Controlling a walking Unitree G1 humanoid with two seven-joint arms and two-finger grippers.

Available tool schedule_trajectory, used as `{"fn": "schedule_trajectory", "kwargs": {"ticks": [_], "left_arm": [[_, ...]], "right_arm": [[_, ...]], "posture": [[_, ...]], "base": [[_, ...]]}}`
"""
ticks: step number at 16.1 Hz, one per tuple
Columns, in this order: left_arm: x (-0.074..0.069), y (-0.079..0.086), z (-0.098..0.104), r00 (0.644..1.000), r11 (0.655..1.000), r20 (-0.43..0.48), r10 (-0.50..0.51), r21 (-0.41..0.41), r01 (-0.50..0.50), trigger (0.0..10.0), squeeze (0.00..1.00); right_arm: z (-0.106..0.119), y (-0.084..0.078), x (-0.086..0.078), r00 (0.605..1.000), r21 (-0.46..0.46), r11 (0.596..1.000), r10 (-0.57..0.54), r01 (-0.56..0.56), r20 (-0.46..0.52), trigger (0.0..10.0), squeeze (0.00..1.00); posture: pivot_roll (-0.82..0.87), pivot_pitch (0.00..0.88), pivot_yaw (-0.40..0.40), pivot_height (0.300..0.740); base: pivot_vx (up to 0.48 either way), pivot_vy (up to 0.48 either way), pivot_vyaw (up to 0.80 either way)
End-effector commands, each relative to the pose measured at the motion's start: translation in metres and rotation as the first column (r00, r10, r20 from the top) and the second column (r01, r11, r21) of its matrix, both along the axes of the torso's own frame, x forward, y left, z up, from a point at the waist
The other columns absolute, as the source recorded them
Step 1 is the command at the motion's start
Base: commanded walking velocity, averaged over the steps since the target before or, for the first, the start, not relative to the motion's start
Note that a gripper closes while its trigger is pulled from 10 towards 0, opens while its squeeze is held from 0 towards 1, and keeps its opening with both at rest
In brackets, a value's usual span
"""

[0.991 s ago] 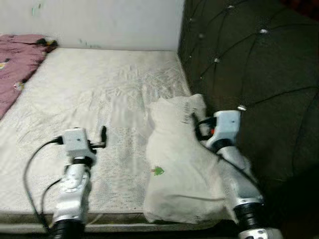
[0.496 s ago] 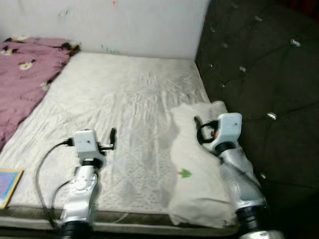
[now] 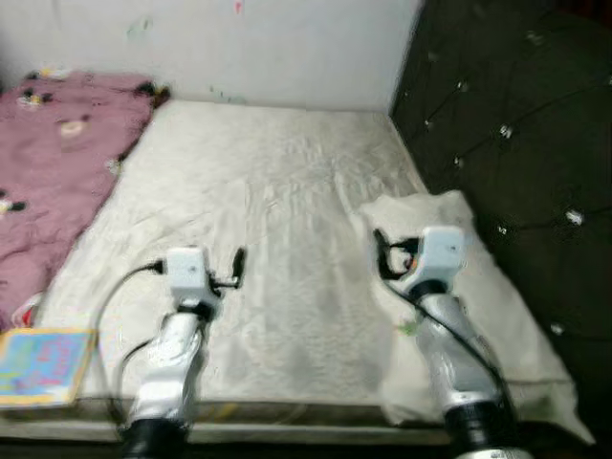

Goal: Clean up the room

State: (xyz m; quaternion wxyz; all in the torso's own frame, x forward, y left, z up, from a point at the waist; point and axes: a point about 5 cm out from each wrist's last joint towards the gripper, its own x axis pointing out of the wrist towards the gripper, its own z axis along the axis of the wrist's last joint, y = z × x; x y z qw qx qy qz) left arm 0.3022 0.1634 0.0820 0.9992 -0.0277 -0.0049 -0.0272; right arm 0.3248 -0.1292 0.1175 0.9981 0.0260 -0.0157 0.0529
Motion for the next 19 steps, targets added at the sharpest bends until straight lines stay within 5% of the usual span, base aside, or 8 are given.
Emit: {"fn": "schedule_trajectory", "kwargs": {"ticks": [1, 6, 8, 12, 19], "left_arm": [[0.001, -0.008, 0.021, 0.995, 1.0, 0.091, -0.029, 0.009, 0.028, 10.0, 0.0], [-0.038, 0.018, 0.023, 0.993, 0.997, 0.099, 0.072, 0.026, -0.075, 10.0, 0.0], [-0.05, 0.025, 0.008, 0.993, 0.993, 0.046, 0.111, 0.045, -0.113, 10.0, 0.0], [-0.05, 0.024, 0.007, 0.994, 0.993, 0.013, 0.112, 0.032, -0.113, 10.0, 0.0], [-0.042, 0.024, 0.007, 0.994, 0.994, 0.002, 0.106, 0.032, -0.106, 10.0, 0.0]], "right_arm": [[0.014, -0.012, 0.001, 0.998, -0.016, 0.999, -0.027, 0.028, 0.064, 10.0, 0.0], [-0.001, -0.033, -0.015, 0.998, -0.09, 0.994, -0.052, 0.054, 0.024, 10.0, 0.0], [-0.005, -0.03, -0.02, 0.999, -0.092, 0.994, -0.05, 0.051, 0.015, 10.0, 0.0], [-0.006, -0.03, -0.024, 0.999, -0.097, 0.994, -0.047, 0.048, 0.01, 10.0, 0.0], [-0.006, -0.032, -0.02, 0.999, -0.1, 0.994, -0.042, 0.043, 0.006, 10.0, 0.0]], "posture": [[0.02, 0.0, -0.029, 0.74], [0.06, 0.0, -0.055, 0.74], [0.06, 0.0, -0.06, 0.74], [0.05, 0.0, -0.053, 0.74], [0.04, 0.0, -0.047, 0.74]], "base": [[0.0, 0.0, 0.0], [0.0, 0.0, 0.0], [0.0, 0.0, 0.0], [0.0, 0.0, 0.0], [0.0, 0.0, -0.76]]}}
